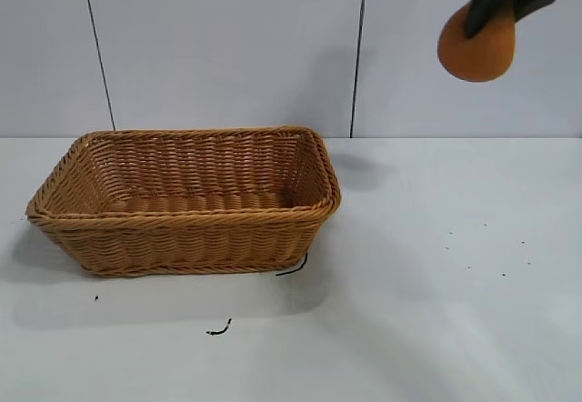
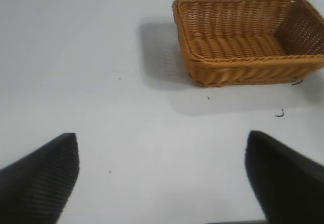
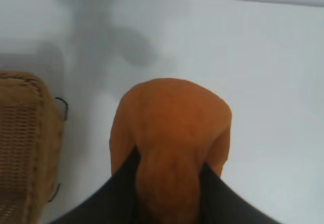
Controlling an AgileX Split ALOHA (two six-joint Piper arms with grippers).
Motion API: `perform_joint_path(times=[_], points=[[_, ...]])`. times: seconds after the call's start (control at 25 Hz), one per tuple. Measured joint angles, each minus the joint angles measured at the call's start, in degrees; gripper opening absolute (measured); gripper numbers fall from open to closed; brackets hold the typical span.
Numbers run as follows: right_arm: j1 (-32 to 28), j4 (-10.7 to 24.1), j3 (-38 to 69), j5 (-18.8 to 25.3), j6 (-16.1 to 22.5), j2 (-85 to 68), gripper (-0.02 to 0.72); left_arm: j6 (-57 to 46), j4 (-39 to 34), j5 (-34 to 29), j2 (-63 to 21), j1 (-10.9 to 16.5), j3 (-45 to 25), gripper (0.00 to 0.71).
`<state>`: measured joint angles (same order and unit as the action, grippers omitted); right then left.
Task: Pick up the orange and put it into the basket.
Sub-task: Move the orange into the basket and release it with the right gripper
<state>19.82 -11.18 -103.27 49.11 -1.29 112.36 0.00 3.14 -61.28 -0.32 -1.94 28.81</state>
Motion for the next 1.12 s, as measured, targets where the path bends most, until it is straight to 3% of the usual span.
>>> perform_joint_path(times=[0.36,0.68,0.8,0.88,1.0,1.12], points=[[13.04,-0.16,0.00,-9.92,0.30,9.87,0.169,0.00,0.00,0.00,0.00,0.00,0.00,0.639],[15.37,-0.25,0.00,-14.54,0.30,18.24,0.191,0.00,0.00,0.06,0.00,0.00,0.00,0.639],[15.37,-0.25,0.00,-14.43,0.30,18.58,0.272,0.00,0.00,0.06,0.00,0.00,0.00,0.639],[15.37,-0.25,-0.44,-13.94,0.30,18.58,0.385,0.00,0.00,0.06,0.00,0.00,0.00,0.639],[15.37,-0.25,-3.19,-10.89,-0.53,18.48,0.594,0.00,0.00,0.06,0.00,0.00,0.00,0.639],[15.37,0.65,-9.00,-5.97,-0.80,18.48,0.671,0.00,0.00,0.06,0.00,0.00,0.00,0.639]])
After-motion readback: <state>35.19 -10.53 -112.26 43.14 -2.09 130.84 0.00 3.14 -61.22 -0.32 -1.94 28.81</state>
